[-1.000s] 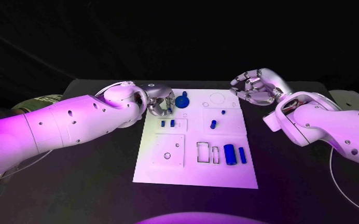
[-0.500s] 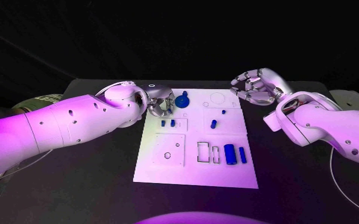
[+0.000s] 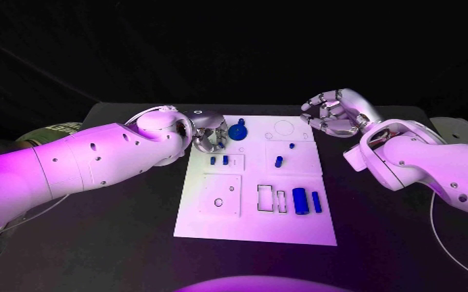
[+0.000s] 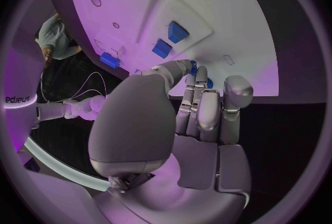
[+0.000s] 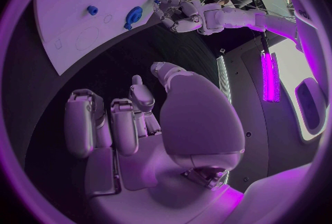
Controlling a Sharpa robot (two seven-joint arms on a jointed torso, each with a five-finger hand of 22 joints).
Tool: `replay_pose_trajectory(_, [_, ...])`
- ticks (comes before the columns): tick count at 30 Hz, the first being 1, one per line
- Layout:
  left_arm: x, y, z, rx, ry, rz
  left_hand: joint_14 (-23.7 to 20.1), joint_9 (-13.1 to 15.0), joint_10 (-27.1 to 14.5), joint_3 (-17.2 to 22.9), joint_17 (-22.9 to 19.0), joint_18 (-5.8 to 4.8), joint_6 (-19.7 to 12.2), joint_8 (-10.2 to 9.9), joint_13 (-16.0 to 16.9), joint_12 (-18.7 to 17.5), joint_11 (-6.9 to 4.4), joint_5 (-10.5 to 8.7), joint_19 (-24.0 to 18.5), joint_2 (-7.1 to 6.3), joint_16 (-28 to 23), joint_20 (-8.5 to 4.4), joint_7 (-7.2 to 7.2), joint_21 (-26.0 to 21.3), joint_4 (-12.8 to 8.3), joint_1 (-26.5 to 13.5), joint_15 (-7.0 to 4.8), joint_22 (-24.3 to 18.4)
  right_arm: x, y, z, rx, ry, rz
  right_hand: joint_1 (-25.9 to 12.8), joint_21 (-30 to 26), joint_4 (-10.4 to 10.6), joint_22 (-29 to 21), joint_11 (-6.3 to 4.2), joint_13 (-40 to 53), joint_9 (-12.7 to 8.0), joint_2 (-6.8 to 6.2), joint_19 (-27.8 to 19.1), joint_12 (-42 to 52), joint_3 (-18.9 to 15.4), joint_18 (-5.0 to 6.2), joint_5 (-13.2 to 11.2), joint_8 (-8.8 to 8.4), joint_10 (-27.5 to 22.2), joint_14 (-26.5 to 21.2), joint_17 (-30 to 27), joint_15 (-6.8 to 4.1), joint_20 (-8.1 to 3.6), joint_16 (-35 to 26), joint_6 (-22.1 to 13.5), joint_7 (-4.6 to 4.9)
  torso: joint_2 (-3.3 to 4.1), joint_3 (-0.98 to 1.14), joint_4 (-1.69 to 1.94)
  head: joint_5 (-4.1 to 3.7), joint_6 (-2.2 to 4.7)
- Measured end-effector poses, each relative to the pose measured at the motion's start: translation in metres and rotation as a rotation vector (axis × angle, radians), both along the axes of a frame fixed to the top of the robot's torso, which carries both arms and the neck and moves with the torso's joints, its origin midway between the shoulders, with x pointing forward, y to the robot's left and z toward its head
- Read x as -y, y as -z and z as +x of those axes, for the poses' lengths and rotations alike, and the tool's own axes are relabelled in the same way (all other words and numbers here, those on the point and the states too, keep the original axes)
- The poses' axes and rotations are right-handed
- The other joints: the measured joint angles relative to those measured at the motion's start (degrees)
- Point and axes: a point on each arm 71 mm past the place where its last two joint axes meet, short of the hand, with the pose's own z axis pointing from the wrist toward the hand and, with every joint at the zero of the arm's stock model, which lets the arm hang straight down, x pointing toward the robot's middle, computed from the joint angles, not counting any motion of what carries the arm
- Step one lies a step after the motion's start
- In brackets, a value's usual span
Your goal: Assemble the parts on the task board
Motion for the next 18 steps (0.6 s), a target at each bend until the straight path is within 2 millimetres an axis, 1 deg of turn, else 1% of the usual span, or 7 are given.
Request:
replay_pose_trajectory(5, [0.0009, 0.0004, 0.0001, -0.001, 0.001, 0.001, 0.0, 0.0, 0.0, 0.0, 0.0, 0.00, 0.0, 0.0, 0.0, 0.0, 0.00, 0.00, 0.0, 0.00, 0.0, 0.00, 0.00, 0.0, 0.0, 0.0, 0.00, 0.0, 0.0000, 0.0000, 0.0000, 0.000, 0.000, 0.000, 0.0, 0.0, 0.0, 0.0, 0.00, 0.0, 0.0, 0.00, 0.0, 0.0, 0.0, 0.00, 0.0, 0.00, 0.0, 0.0, 0.0, 0.00, 0.00, 0.0, 0.0, 0.00, 0.00, 0.01, -0.02, -0.02, -0.04])
replay_pose_trajectory(9, [0.0017, 0.0007, 0.0000, -0.002, 0.002, 0.000, 0.0, 0.0, 0.5, 0.2, 0.0, 0.01, 0.0, 0.0, -0.1, -0.3, -0.10, 0.00, 0.0, 0.30, 0.0, 0.00, 0.00, 0.0, -0.2, -0.3, 0.00, 0.0, 0.0000, 0.0000, 0.0000, 0.000, 0.000, 0.000, 0.0, 0.0, 0.0, 0.0, 0.00, 0.0, 0.0, 0.00, 0.0, 0.0, 0.0, 0.00, 0.0, 0.00, 0.0, 0.0, 0.0, 0.00, 0.00, 0.0, 0.0, 0.00, 0.01, 0.01, -0.03, -0.07, -0.05])
replay_pose_trajectory(18, [0.0034, 0.0010, -0.0003, -0.002, 0.005, -0.001, 0.1, 0.0, 0.6, 0.2, 0.0, 0.01, 0.3, 0.0, -0.1, -0.3, -0.21, 0.00, 0.0, 0.30, 0.0, 0.00, 0.09, 0.2, -0.2, -0.3, -0.08, 0.2, 0.0002, 0.0000, 0.0000, 0.000, 0.000, 0.000, 0.0, 0.0, 0.0, 0.0, 0.00, 0.0, 0.0, 0.00, 0.0, 0.0, 0.0, 0.00, 0.0, 0.00, 0.0, 0.0, 0.0, 0.00, 0.00, 0.0, 0.0, 0.00, 0.02, 0.01, -0.03, -0.15, -0.06])
